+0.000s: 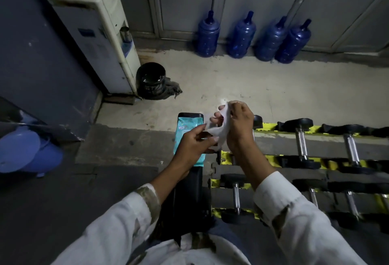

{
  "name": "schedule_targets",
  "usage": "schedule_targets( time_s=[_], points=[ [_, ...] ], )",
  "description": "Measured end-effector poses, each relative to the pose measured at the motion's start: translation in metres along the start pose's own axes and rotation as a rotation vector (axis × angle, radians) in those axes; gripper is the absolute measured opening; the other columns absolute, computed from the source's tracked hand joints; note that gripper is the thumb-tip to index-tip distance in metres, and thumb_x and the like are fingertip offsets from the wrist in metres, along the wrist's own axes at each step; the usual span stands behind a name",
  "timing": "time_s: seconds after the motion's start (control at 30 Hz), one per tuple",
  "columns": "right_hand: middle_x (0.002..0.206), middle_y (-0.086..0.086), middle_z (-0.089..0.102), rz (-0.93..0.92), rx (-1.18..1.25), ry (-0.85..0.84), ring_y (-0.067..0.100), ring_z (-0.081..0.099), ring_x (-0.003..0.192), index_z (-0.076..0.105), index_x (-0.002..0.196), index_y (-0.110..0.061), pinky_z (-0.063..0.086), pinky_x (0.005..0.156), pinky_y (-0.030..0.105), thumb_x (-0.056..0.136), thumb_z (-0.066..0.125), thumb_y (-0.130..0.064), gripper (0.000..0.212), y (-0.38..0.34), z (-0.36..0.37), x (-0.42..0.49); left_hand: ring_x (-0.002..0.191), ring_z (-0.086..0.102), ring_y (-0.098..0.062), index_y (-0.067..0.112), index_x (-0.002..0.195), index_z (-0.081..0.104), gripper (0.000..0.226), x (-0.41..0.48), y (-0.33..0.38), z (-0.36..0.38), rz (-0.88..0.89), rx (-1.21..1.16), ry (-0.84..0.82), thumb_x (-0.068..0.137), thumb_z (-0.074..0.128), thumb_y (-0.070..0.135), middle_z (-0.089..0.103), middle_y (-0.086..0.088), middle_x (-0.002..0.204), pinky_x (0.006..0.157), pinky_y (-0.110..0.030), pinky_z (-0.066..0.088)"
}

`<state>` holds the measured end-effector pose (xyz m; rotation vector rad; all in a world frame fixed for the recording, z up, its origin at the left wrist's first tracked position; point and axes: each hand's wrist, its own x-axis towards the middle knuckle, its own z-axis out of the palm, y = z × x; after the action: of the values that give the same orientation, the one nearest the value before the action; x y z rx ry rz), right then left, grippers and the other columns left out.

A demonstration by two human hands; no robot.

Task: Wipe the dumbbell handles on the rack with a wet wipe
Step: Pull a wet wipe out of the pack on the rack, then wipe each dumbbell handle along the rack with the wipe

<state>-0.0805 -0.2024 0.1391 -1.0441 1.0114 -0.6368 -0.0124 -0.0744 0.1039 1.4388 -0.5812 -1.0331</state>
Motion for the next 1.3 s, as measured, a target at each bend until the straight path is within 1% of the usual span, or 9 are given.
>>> schedule_targets(
  time_s=[0.07,0.2,0.4,0.5,0.67,0.9,1.0,1.1,1.3],
  points=[
    [0.083,-0.001,0.056,-0.116,-0.117,0.046,0.008,0.056,0.073,0.051,0.097,-0.013,0.053,0.075,0.019,0.084,0.079,-0.033,0.037,0.005,-0.016,-0.018,0.088,0.071,-0.022,0.002,0.112,0.073,0.018,-0.005,0.000,0.014,-0.007,-0.031,0.003,0.095,0.072,0.009,0.076,-0.013,0.096,0.081,-0.038,0.061],
    [0.088,0.010,0.067,-0.325,-0.277,0.210,0.020,0.065,0.083,0.061,0.094,-0.005,0.054,0.076,0.036,0.092,0.063,-0.003,0.003,0.021,-0.058,-0.059,0.080,0.068,-0.021,0.005,0.100,0.073,0.010,-0.010,-0.003,0.041,-0.127,-0.120,-0.005,0.097,0.064,0.006,0.073,-0.010,0.088,0.071,-0.035,0.056],
    [0.121,0.012,0.070,0.039,-0.147,-0.091,0.030,0.070,0.105,0.065,0.129,-0.019,0.057,0.087,0.051,0.106,0.049,-0.023,0.028,0.042,-0.119,-0.098,0.078,0.067,-0.018,0.017,0.088,0.073,0.009,-0.019,-0.013,0.084,-0.211,-0.183,-0.130,0.088,0.065,0.017,0.073,-0.006,0.085,0.075,-0.036,0.053],
    [0.121,0.019,0.069,0.084,-0.094,-0.167,0.033,0.069,0.101,0.067,0.126,-0.012,0.053,0.089,0.057,0.103,0.053,-0.013,0.027,0.045,-0.148,-0.097,0.081,0.066,-0.016,0.019,0.090,0.072,0.012,-0.014,-0.023,0.100,-0.118,0.007,-0.074,0.097,0.066,0.011,0.074,-0.002,0.089,0.071,-0.029,0.052],
    [0.099,0.015,0.075,0.014,-0.191,-0.101,0.023,0.070,0.082,0.071,0.107,0.001,0.057,0.065,0.031,0.093,0.058,0.006,0.020,0.045,-0.194,-0.062,0.086,0.069,-0.014,0.014,0.097,0.071,0.008,0.010,-0.039,0.130,-0.037,0.322,-0.013,0.091,0.076,0.014,0.073,0.000,0.093,0.073,-0.028,0.057],
    [0.090,0.006,0.074,-0.054,-0.485,0.047,0.023,0.071,0.082,0.073,0.097,-0.010,0.062,0.072,0.047,0.092,0.058,-0.008,0.016,0.051,-0.248,0.040,0.097,0.065,-0.009,0.017,0.106,0.071,0.019,0.032,-0.081,0.181,-0.038,0.605,0.188,0.089,0.079,0.021,0.066,0.003,0.107,0.075,-0.008,0.046],
    [0.086,0.006,0.072,-0.128,-0.625,-0.078,0.023,0.067,0.077,0.073,0.096,-0.015,0.058,0.066,0.042,0.080,0.060,-0.028,0.024,0.053,-0.250,0.070,0.118,0.059,-0.015,0.018,0.129,0.065,0.041,0.024,-0.099,0.195,-0.085,0.796,0.059,0.091,0.077,0.023,0.059,0.000,0.131,0.089,-0.014,0.046],
    [0.113,0.014,0.072,-0.295,-0.839,-0.222,0.027,0.066,0.100,0.069,0.121,-0.007,0.051,0.080,0.032,0.083,0.064,-0.008,0.038,0.055,-0.248,0.081,0.155,0.023,-0.021,0.020,0.160,0.033,0.079,0.015,-0.116,0.205,-0.119,1.064,-0.165,0.093,0.073,0.033,0.021,0.000,0.169,0.122,-0.041,0.031],
    [0.153,0.000,0.047,-0.801,-1.484,-0.716,0.027,0.049,0.137,0.054,0.141,-0.020,0.058,0.089,0.040,0.086,0.072,-0.011,0.059,0.091,-0.270,0.104,0.157,-0.017,-0.019,0.016,0.165,-0.005,0.094,0.001,-0.128,0.215,-0.092,1.327,-0.272,0.099,0.060,0.034,-0.021,-0.001,0.171,0.128,-0.043,0.014]
  ],
)
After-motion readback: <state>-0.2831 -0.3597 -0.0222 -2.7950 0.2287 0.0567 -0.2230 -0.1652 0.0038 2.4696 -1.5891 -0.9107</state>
